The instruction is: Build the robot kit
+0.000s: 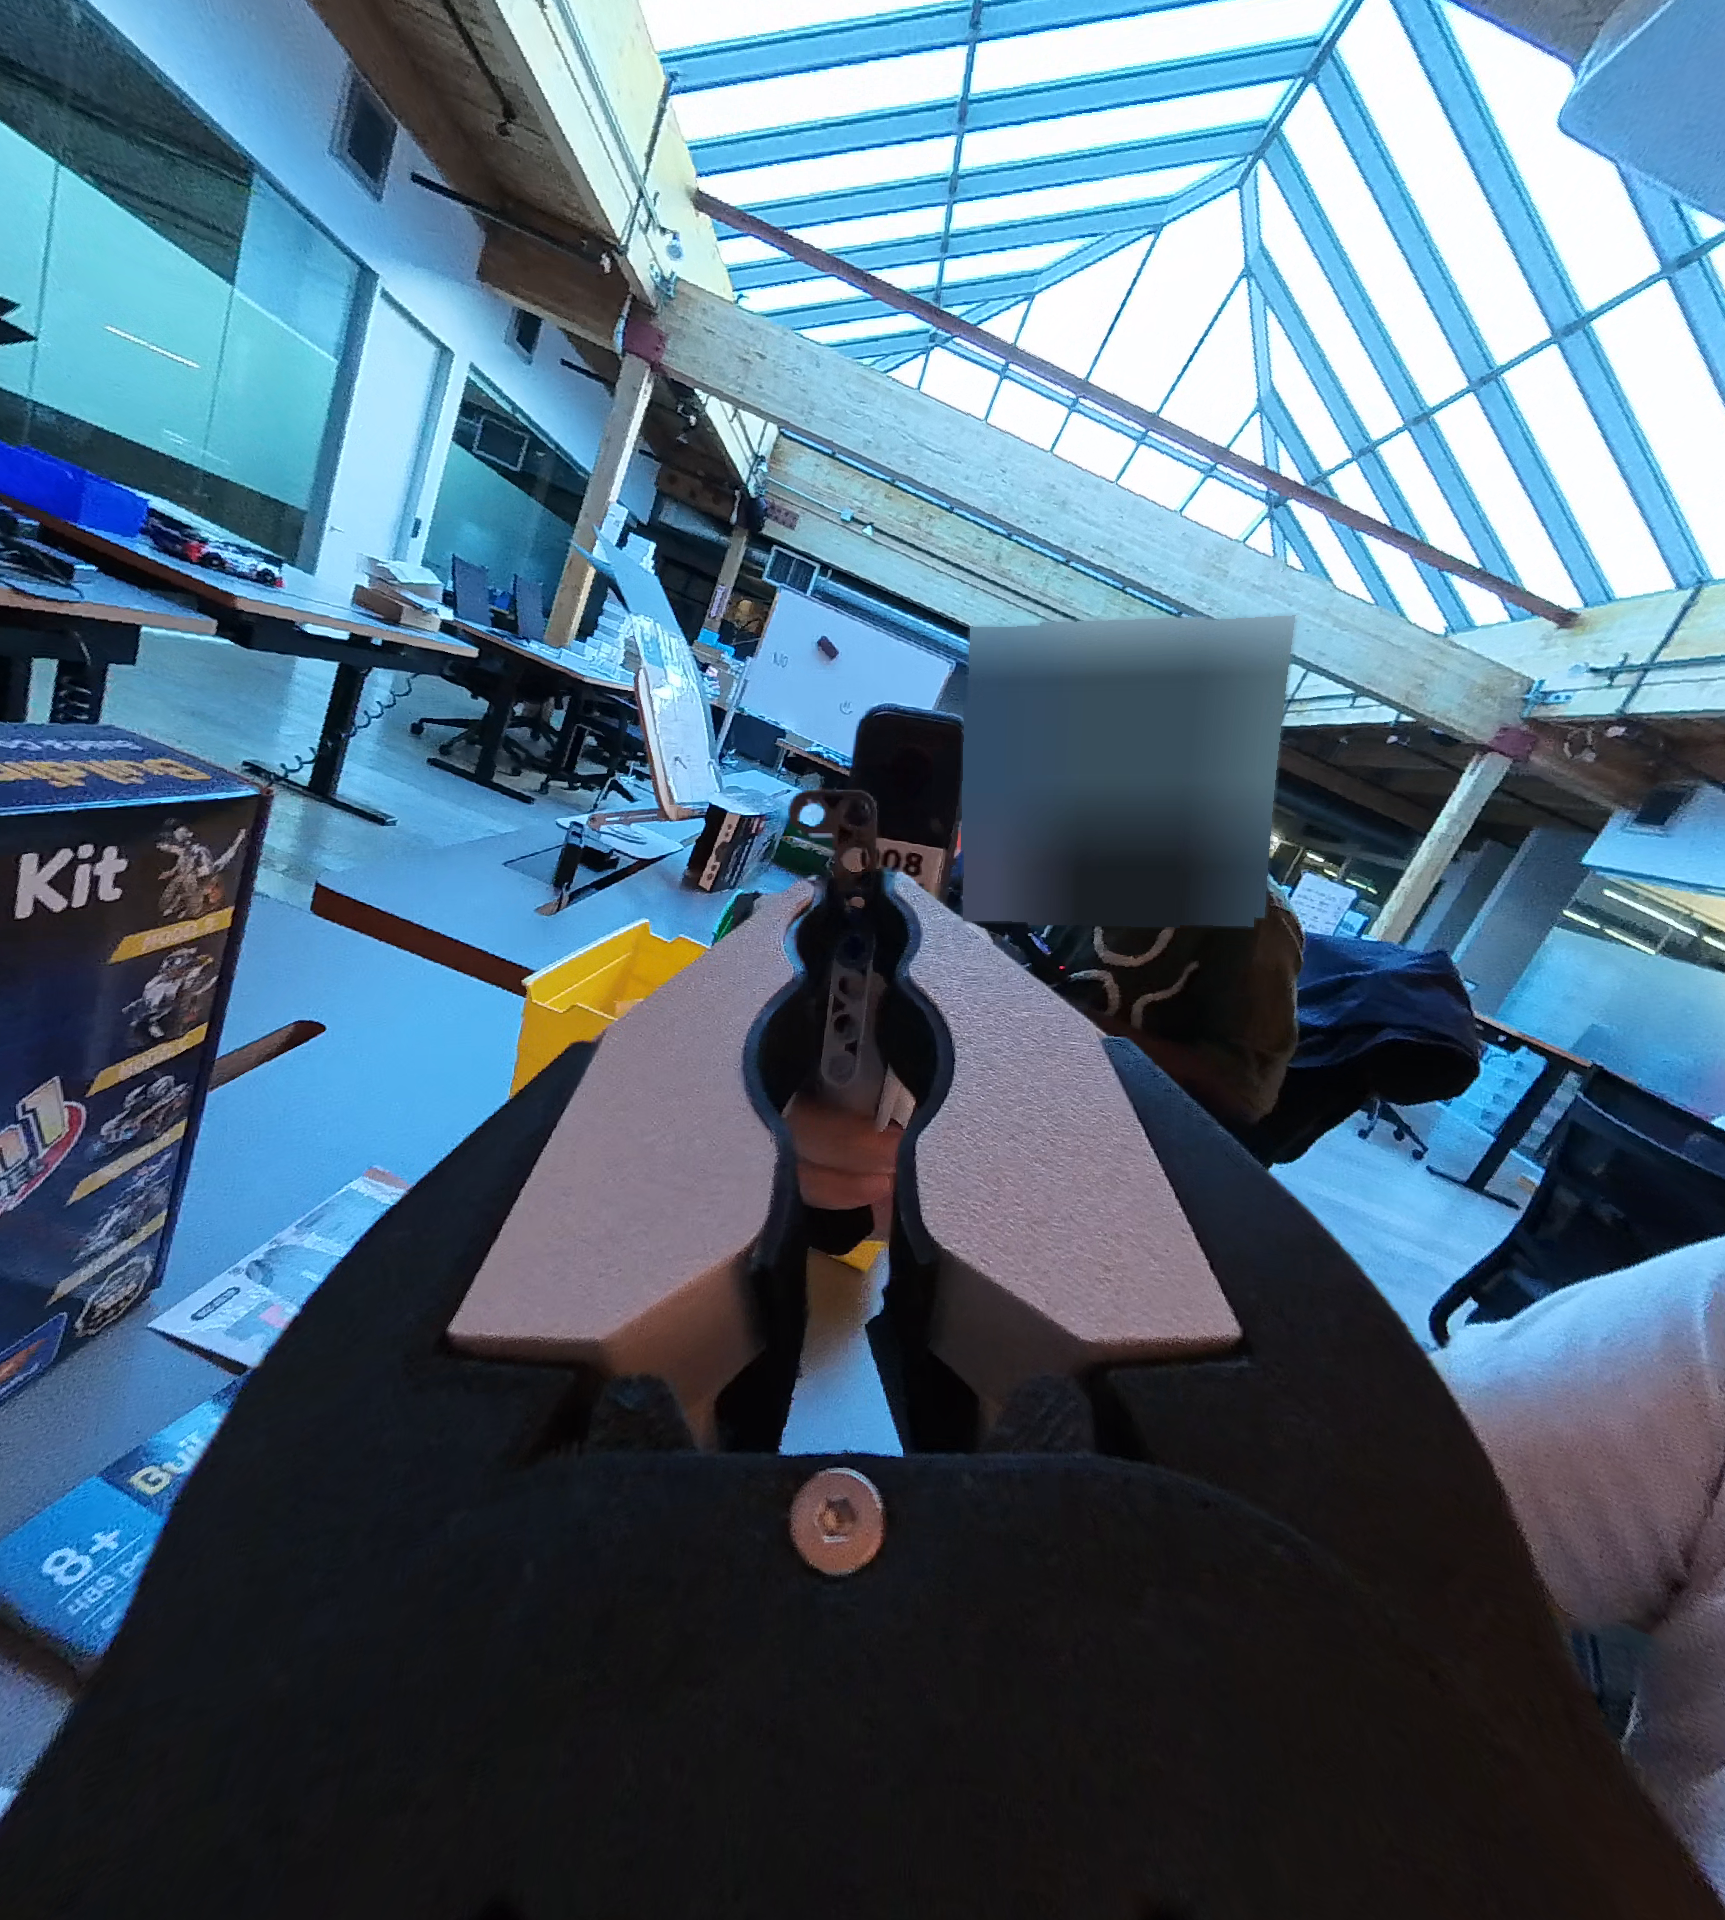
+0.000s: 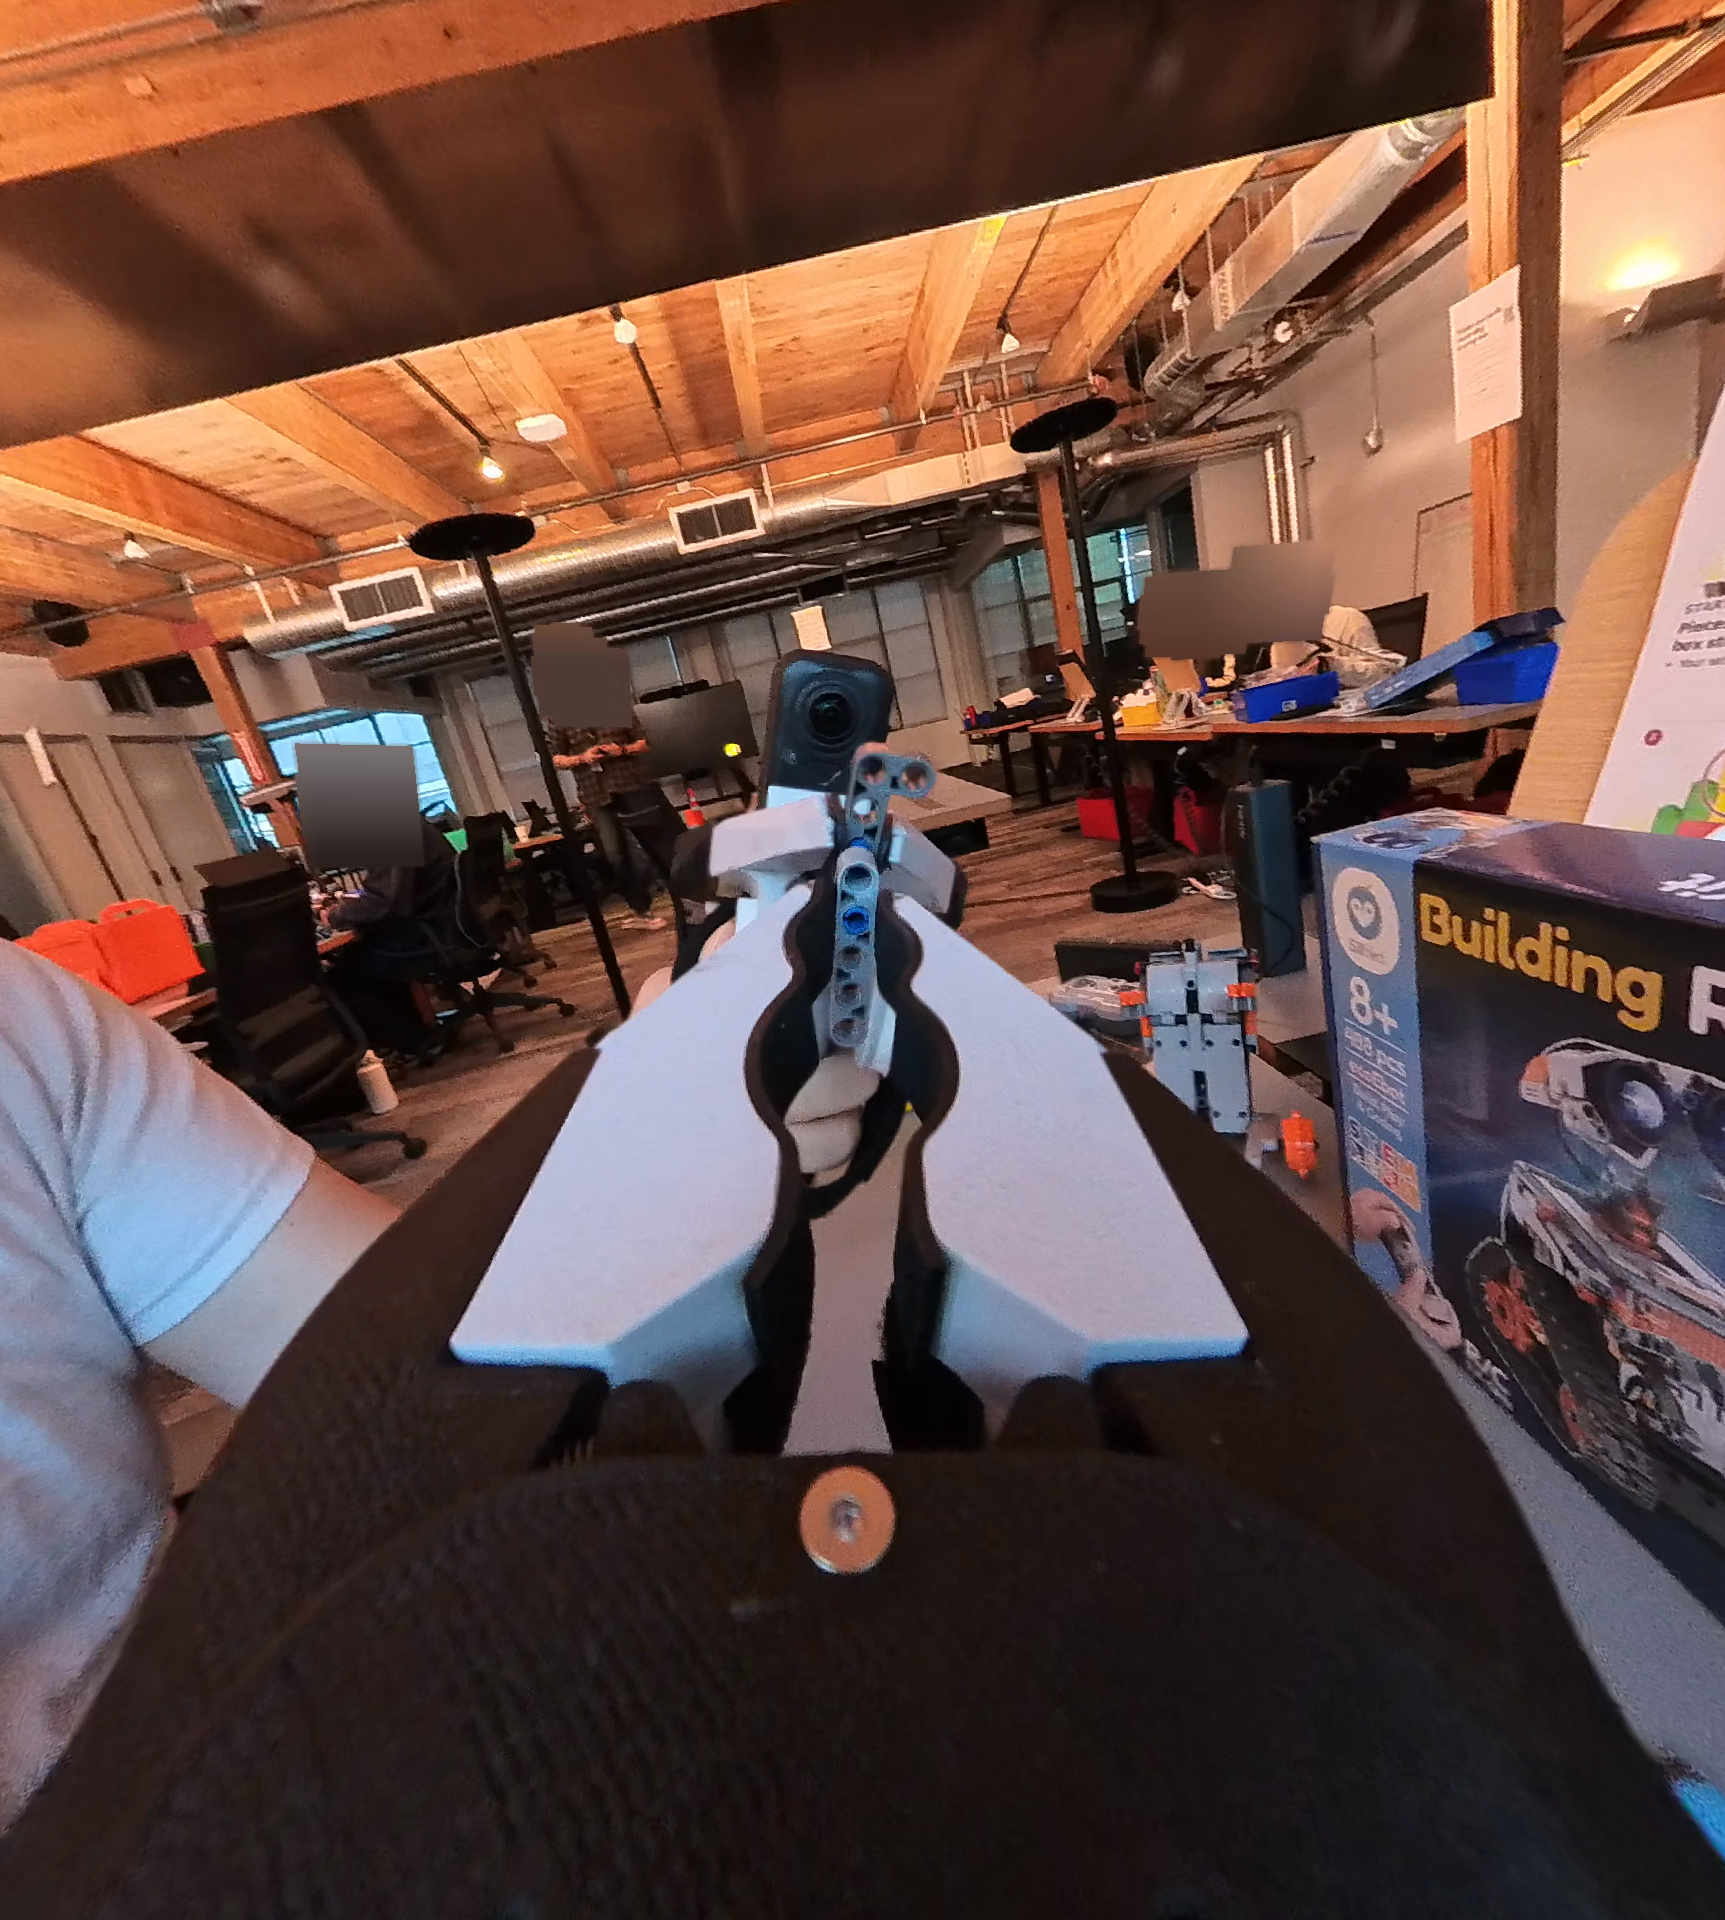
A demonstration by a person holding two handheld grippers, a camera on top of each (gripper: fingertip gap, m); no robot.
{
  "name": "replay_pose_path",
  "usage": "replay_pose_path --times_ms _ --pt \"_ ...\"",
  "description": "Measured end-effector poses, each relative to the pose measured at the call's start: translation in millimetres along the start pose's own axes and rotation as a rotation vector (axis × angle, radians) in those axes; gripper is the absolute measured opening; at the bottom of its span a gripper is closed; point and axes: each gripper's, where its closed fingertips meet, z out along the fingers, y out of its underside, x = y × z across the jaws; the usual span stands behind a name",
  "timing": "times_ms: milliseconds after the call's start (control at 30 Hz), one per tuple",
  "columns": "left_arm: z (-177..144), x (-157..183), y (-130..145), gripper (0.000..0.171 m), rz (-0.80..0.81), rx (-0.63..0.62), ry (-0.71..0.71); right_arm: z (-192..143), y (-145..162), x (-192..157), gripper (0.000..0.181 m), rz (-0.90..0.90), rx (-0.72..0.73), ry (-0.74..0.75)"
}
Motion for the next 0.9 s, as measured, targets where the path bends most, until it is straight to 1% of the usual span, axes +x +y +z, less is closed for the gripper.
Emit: replay_pose_path --times_ms 233,400,467,667,833,900 --pt "0.3 5.8 2.1 0.004 -0.041 -0.016 0.05 -1.3 1.3 -5.2 0.005 0.041 -0.006 -0.054" --pt "0.3 5.5 3.2 0.004 -0.038 -0.027 0.044 -1.2 3.1 -5.0 0.004 0.028 -0.032 -0.038" --pt "0.0 4.6 4.3 0.004 -0.012 -0.043 0.024 -1.2 4.9 -4.7 0.004 0.018 -0.05 -0.026" --pt "0.6 8.5 4.3 0.004 -0.008 -0.05 0.033 -0.9 4.2 -8.2 0.004 0.015 -0.058 -0.035" --pt "-0.4 8.7 3.1 0.004 0.018 -0.058 0.013 1.0 4.0 -8.2 0.005 -0.026 -0.07 -0.007" --pt "-1.2 5.7 3.6 0.004 0.044 -0.067 -0.017 1.7 5.9 -5.3 0.005 -0.035 -0.089 0.022"
